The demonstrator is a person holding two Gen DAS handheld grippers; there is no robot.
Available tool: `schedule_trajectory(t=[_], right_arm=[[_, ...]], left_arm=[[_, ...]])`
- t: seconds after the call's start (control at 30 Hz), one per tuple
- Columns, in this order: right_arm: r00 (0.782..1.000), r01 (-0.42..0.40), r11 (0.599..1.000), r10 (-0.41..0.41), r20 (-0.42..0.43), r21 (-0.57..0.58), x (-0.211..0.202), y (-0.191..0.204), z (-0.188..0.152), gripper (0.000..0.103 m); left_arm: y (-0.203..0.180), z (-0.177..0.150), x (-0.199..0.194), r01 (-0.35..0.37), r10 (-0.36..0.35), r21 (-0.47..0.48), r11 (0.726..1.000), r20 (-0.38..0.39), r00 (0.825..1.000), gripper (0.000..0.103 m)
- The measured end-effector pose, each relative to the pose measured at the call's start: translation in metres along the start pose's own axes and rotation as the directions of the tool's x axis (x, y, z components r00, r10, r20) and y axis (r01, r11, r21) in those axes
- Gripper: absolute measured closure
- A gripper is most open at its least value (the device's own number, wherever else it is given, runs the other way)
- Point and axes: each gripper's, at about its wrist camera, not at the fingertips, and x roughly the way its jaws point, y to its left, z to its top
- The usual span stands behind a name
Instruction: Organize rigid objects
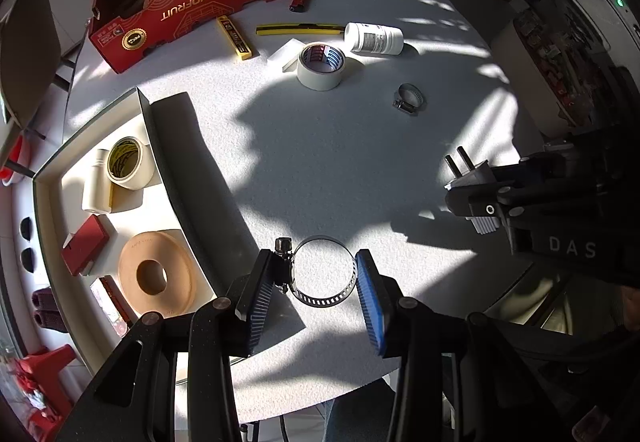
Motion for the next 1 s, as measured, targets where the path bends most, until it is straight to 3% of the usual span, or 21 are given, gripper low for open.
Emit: schedule_trajectory(t=[0.7, 1.0], right_arm=[[1.000, 0.004, 1.000, -0.004, -0.013, 0.004, 0.005, 0.001, -0.003, 0.084], [0.999, 0.028, 0.999, -0.029, -0.021, -0.031, 0.007, 0.017, -0.002, 0.084]], left_arm=[[0.003, -0.003, -0.002, 0.004, -0.004, -0.016, 1.000, 0.001, 1.000, 0.059], [0.018, -0.013, -0.005, 0.013, -0.011, -0.064, 0.998, 0.022, 1.000, 0.059]])
